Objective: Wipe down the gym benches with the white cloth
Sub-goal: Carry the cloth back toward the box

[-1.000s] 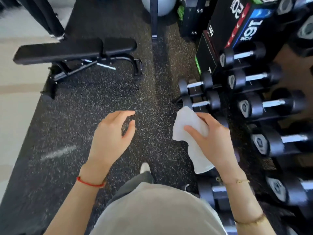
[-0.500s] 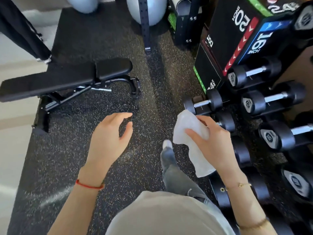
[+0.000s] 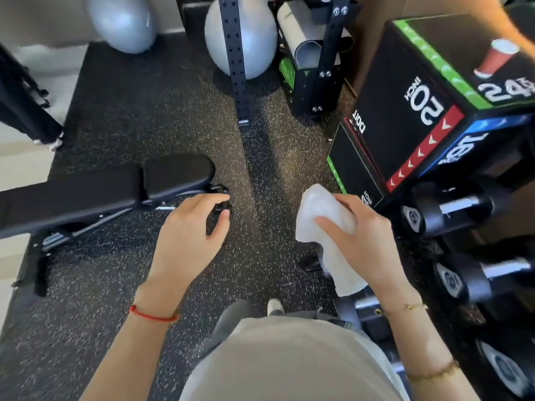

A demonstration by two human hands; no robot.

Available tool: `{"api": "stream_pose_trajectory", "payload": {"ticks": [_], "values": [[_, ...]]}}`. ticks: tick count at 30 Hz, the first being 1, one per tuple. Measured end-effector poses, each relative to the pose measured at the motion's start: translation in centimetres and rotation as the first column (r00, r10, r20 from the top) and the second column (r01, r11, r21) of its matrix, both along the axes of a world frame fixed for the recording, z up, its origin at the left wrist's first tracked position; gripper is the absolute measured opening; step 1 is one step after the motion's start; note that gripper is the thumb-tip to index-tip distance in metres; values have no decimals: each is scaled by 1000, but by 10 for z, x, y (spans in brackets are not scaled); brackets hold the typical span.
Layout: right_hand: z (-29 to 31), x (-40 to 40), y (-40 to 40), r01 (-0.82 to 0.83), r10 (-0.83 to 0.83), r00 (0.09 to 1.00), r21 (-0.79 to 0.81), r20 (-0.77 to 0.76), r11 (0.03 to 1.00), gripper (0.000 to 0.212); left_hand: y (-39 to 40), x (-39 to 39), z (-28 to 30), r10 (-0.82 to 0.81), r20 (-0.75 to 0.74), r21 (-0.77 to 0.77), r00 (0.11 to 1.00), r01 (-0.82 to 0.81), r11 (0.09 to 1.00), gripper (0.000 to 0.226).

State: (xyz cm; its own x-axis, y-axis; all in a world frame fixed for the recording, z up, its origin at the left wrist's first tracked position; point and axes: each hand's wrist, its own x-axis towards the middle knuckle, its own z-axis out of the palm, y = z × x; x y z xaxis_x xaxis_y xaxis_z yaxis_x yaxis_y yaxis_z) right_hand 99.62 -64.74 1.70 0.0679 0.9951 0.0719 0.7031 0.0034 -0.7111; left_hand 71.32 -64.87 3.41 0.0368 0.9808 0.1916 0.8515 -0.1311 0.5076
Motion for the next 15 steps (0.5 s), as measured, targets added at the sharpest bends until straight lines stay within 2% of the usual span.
{"api": "stream_pose_trajectory", "payload": {"ticks": [7, 15], "values": [[-3, -12, 125, 48, -48, 998, -8, 29, 999, 46, 142, -13, -10, -53, 11, -23, 999, 53, 998, 29], [-19, -31, 272, 195, -195, 981, -22, 7, 980, 49, 336, -29, -15, -196, -26, -4, 980, 196, 981, 28]]}}
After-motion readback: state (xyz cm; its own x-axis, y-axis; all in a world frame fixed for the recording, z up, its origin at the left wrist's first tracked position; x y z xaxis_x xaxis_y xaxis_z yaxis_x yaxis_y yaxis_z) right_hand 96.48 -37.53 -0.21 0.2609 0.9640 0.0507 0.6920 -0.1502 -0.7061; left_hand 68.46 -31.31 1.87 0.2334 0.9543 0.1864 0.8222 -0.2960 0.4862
